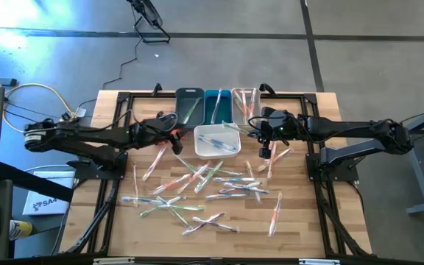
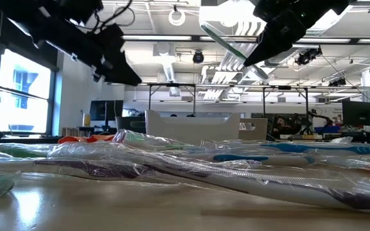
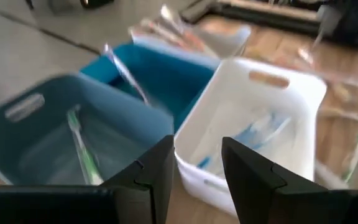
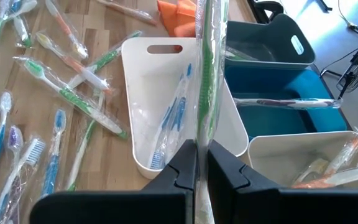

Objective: Pick & Place Toothbrushes
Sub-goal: Put the green toothbrush into the dark blue bin

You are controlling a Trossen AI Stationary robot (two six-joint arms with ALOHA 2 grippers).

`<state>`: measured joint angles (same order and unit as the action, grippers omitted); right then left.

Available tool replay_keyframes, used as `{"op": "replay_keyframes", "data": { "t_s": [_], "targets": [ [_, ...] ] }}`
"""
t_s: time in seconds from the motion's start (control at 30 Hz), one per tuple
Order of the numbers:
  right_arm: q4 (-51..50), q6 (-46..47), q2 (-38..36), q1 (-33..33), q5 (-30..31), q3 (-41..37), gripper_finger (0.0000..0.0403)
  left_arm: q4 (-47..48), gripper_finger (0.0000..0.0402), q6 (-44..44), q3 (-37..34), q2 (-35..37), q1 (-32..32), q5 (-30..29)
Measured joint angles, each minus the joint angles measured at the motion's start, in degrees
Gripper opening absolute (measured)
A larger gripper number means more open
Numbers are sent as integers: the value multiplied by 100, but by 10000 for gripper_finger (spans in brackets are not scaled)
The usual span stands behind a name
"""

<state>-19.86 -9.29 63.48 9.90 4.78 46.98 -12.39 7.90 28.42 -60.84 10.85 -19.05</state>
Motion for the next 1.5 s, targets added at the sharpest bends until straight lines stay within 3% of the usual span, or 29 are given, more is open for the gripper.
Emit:
{"op": "replay_keyframes", "data": {
  "t_s": [0.23, 0.57, 0.83, 1.1, 1.33, 1.5],
  "targets": [
    [262, -81, 0, 1, 0, 0, 8, -191, 133, -18, 4, 401, 0, 0],
    [954, -148, 187, -3, -44, 4, 8, -966, 133, -16, 4, 402, 0, -2],
    [1351, -295, 672, -1, -46, 4, 9, -1064, 133, -92, 4, 400, 2, 29],
    [1879, -465, 909, 110, -451, 4, 9, -1176, 133, -466, 4, 400, 116, 634],
    [2207, -454, 909, 115, -493, 4, 9, -1272, 133, -250, 4, 388, 916, 1810],
    [2244, -397, 909, 115, -479, 2, 9, -1968, 133, -164, 4, 96, 1185, 2508]
  ]
}}
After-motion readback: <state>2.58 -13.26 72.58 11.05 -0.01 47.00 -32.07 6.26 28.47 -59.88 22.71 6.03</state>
